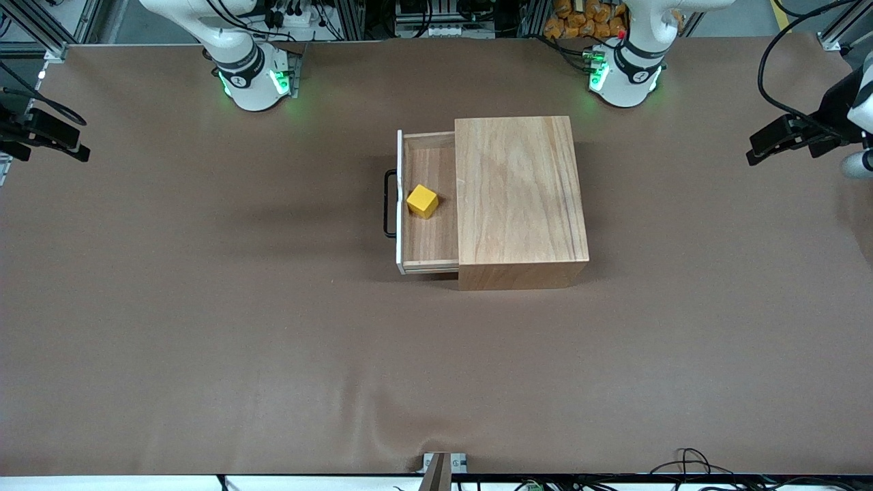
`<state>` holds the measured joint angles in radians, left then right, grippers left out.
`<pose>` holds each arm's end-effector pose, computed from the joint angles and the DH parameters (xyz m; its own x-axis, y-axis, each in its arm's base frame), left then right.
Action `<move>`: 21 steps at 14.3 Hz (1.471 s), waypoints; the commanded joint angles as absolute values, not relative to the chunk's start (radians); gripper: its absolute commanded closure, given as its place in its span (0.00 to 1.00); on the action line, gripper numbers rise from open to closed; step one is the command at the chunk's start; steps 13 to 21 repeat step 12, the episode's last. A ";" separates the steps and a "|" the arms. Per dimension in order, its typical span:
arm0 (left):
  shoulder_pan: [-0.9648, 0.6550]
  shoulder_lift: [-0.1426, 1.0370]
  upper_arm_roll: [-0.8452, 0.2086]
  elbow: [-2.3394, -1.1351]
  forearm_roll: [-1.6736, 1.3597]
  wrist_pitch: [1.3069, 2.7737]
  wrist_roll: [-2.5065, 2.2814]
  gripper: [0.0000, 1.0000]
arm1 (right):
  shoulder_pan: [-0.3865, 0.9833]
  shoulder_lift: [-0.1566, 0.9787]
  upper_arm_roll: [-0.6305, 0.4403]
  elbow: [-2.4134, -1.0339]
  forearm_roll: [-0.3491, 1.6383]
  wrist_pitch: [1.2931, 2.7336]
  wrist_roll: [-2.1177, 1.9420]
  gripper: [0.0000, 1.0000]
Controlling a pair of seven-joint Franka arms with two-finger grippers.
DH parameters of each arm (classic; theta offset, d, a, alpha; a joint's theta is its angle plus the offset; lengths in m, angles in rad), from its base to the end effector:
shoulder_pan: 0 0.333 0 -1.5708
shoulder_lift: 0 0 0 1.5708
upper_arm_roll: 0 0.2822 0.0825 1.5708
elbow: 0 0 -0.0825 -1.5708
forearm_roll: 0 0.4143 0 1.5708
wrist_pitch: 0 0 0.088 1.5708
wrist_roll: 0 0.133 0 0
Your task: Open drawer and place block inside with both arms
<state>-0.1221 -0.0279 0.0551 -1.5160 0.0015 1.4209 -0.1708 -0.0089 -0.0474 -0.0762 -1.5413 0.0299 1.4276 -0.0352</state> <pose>0.5583 -0.0369 0.5952 0.9924 0.1039 -0.0662 0.1033 -0.9946 -0.0114 0.5531 -0.0438 0.5943 0.9969 -0.0451 -0.0651 -0.0475 -0.9982 -0.0357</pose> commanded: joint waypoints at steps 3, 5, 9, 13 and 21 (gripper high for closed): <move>-0.124 -0.124 0.034 -1.618 0.006 1.462 -0.123 0.00 | -0.017 -0.058 -0.069 -1.543 0.003 1.437 -0.048 0.00; -0.126 -0.121 0.029 -1.614 0.008 1.462 -0.121 0.00 | -0.017 -0.058 -0.069 -1.548 0.003 1.457 -0.048 0.00; -0.127 -0.110 0.028 -1.597 0.008 1.460 -0.120 0.00 | -0.018 -0.058 -0.069 -1.549 0.003 1.454 -0.046 0.00; -0.126 -0.110 0.029 -1.594 0.008 1.457 -0.118 0.00 | -0.020 -0.058 -0.069 -1.551 0.003 1.454 -0.046 0.00; -0.126 -0.110 0.029 -1.594 0.008 1.457 -0.118 0.00 | -0.020 -0.058 -0.069 -1.551 0.003 1.454 -0.046 0.00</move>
